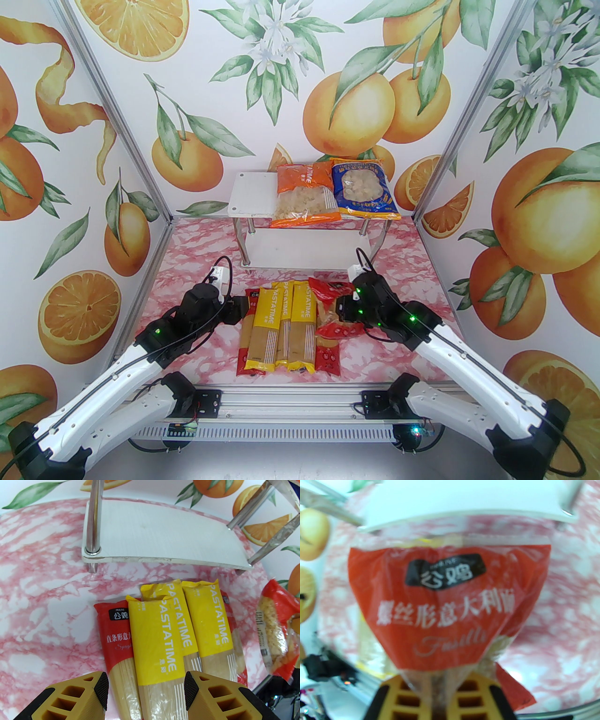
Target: Place and organize the pasta boxes and bags onto the shelf
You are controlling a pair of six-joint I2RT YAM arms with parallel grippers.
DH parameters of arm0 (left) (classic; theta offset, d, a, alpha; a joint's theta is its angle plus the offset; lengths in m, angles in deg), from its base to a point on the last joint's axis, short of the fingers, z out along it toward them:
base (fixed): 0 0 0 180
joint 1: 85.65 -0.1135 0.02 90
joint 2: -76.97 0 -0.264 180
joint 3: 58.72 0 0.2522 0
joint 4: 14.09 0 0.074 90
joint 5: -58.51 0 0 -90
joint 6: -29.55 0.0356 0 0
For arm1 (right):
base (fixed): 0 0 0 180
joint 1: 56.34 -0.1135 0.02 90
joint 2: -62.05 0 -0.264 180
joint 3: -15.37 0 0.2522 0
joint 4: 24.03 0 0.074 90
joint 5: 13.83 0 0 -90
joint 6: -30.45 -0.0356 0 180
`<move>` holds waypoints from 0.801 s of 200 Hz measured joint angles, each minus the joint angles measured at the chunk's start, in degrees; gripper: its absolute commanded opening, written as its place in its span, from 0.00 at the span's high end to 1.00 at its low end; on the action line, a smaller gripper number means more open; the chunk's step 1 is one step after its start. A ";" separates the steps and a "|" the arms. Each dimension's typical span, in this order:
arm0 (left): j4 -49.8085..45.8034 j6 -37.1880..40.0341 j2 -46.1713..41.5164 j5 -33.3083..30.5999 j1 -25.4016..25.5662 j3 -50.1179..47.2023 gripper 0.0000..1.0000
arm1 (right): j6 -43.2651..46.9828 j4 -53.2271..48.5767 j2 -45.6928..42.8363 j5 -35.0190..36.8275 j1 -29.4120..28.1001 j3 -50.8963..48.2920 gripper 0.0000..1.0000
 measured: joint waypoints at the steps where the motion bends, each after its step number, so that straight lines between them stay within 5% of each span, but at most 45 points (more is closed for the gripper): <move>1: -0.02 -0.02 0.02 0.00 0.00 0.02 0.42 | -0.35 0.24 0.17 0.02 -0.39 0.00 1.00; 75: -2.75 0.31 -0.02 -0.63 0.00 0.11 0.42 | -10.36 13.49 18.36 3.34 -17.29 2.56 1.00; 140: -3.87 0.90 -0.39 0.31 0.00 0.11 0.40 | -14.40 24.50 30.47 6.47 -18.86 5.95 1.00; 160: -3.89 0.90 -0.42 0.81 0.00 0.11 0.39 | -15.43 27.06 33.07 6.40 -18.86 6.62 0.77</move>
